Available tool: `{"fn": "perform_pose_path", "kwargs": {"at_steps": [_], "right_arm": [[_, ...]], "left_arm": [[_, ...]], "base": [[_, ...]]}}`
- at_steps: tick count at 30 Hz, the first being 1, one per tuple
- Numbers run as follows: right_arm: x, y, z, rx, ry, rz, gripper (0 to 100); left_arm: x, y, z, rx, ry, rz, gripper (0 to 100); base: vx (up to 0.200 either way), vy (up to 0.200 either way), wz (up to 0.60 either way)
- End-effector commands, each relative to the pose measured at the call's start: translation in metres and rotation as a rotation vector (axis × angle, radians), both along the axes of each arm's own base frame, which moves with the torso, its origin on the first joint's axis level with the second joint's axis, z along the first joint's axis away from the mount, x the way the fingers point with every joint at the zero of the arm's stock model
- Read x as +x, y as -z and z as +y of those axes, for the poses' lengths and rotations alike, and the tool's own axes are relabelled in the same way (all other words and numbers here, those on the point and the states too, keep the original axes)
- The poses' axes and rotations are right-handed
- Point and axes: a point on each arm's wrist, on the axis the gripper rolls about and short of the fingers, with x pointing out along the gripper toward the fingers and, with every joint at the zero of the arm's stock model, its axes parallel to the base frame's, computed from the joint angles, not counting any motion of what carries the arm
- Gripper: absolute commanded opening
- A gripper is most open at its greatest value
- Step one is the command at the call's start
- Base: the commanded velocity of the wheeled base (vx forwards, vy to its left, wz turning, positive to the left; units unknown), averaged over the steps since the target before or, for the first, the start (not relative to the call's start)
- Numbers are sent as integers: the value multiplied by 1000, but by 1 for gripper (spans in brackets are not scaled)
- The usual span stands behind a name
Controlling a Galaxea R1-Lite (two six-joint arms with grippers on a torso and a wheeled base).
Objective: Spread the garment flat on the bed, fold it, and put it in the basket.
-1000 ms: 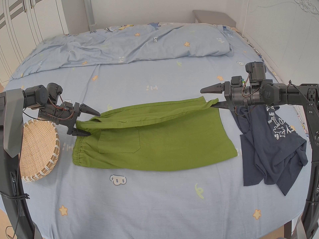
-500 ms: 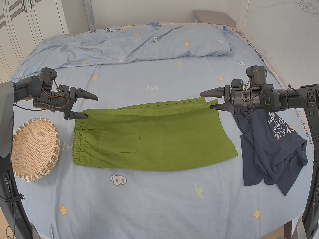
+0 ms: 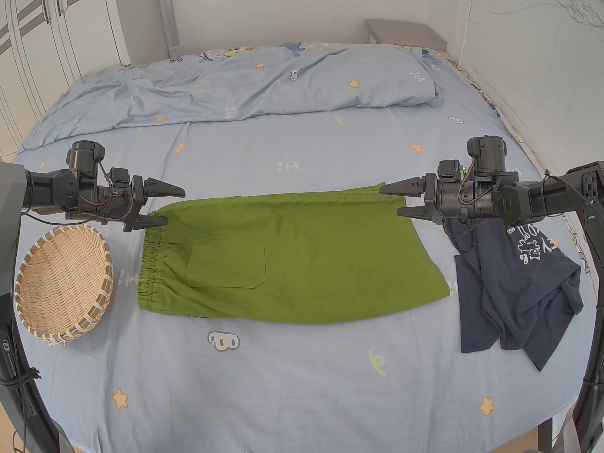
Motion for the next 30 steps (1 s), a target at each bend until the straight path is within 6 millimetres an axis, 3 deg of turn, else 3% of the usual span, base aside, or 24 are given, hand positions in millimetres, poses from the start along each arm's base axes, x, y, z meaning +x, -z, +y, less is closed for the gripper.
{"fn": "perform_pose_path", "kwargs": {"at_steps": [1,5,8,11,12,16,20,30], "right_arm": [[-3,2,1,-3,-4,10,100],[-11,2,-5,-4,4,19,100],[-28,-8,-13,-5,16,8,100],[-46,-11,-23,-10,39,6,100],[-48,-11,-23,-12,40,6,100],[-72,-5,-33,-22,70,16,100],[-83,-3,-34,-21,71,2,100],[-88,-2,-29,-22,55,3,100]], "left_arm": [[-6,-4,1,0,-3,0,100],[-31,-20,-2,2,1,-14,100],[-61,-20,-8,7,6,-8,100],[-93,-1,-11,36,2,-46,100],[-96,0,-10,40,2,-54,100],[-129,40,-7,47,-25,-60,100],[-138,53,-3,63,-66,-67,100],[-134,51,5,154,-188,-92,100]], "base": [[0,0,0],[0,0,0],[0,0,0],[0,0,0],[0,0,0],[0,0,0],[0,0,0],[0,0,0]]}}
